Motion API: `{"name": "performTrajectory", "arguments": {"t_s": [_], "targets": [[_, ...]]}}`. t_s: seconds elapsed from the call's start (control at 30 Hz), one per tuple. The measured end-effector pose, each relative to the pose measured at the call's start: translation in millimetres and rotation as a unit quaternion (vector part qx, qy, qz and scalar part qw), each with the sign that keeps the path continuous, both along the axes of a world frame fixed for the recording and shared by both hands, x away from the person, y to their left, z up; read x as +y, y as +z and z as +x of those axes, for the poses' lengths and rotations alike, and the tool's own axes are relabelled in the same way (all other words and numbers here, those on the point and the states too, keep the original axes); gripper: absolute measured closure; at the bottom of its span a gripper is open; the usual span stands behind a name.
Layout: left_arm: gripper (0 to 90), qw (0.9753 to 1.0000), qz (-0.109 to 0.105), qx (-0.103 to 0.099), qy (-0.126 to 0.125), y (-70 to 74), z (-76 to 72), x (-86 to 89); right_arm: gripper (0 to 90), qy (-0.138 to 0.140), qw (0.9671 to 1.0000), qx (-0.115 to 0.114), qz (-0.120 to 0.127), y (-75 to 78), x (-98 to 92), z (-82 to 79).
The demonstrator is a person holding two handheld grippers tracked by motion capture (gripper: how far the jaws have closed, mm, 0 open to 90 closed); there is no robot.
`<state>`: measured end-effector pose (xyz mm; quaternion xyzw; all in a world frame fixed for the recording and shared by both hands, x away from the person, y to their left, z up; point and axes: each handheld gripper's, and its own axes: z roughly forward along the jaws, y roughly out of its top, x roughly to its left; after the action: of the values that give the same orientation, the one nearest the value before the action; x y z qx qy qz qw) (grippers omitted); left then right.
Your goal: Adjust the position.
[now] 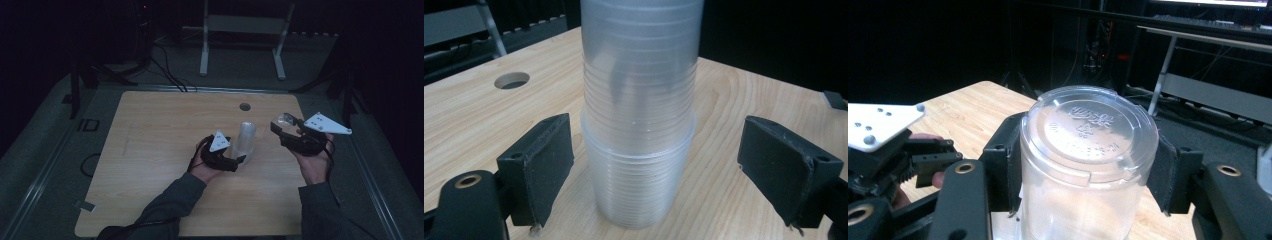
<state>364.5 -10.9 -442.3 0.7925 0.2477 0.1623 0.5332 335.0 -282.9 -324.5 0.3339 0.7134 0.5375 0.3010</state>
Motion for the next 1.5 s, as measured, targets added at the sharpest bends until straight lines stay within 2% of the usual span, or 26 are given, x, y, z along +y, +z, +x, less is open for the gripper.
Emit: {"name": "performTrajectory", "arguments": {"t_s": [0.23, 0.33, 0.37, 0.47, 0.7, 1.03, 1.13, 1.5], "targets": [[15.5, 0.9999, -0.010, -0.004, -0.010, 7.4, -7.5, 2.6, 40.6, -0.010, 0.9997, 0.012, 0.017, -14.2, -5.3, -7.7], [15.5, 0.9998, -0.012, -0.005, -0.015, 9.4, -9.4, 2.3, 40.6, -0.010, 0.9993, 0.021, 0.031, -18.7, -6.1, -9.4], [15.5, 0.9997, -0.014, -0.006, -0.020, 10.7, -10.8, 1.4, 40.7, -0.010, 0.9984, 0.028, 0.048, -26.1, -6.0, -12.5], [15.5, 0.9996, -0.012, -0.009, -0.023, 12.3, -12.5, 0.2, 40.7, -0.011, 0.9982, 0.034, 0.047, -34.7, -4.5, -15.2], [16.3, 0.9994, -0.017, -0.013, -0.027, 17.8, -15.5, 0.3, 40.7, -0.009, 0.9960, 0.053, 0.071, -48.9, -2.7, -19.1], [16.5, 0.9985, -0.026, -0.024, -0.041, 26.4, -24.3, -2.6, 40.7, -0.006, 0.9921, 0.064, 0.108, -59.2, -1.0, -24.3], [16.6, 0.9982, -0.031, -0.023, -0.047, 27.8, -26.2, -3.5, 40.6, -0.010, 0.9895, 0.064, 0.129, -63.1, -2.0, -27.8], [16.6, 0.9970, -0.029, -0.028, -0.065, 31.3, -30.8, -11.4, 40.6, -0.006, 0.9850, 0.072, 0.157, -69.9, -0.7, -30.7]]}}
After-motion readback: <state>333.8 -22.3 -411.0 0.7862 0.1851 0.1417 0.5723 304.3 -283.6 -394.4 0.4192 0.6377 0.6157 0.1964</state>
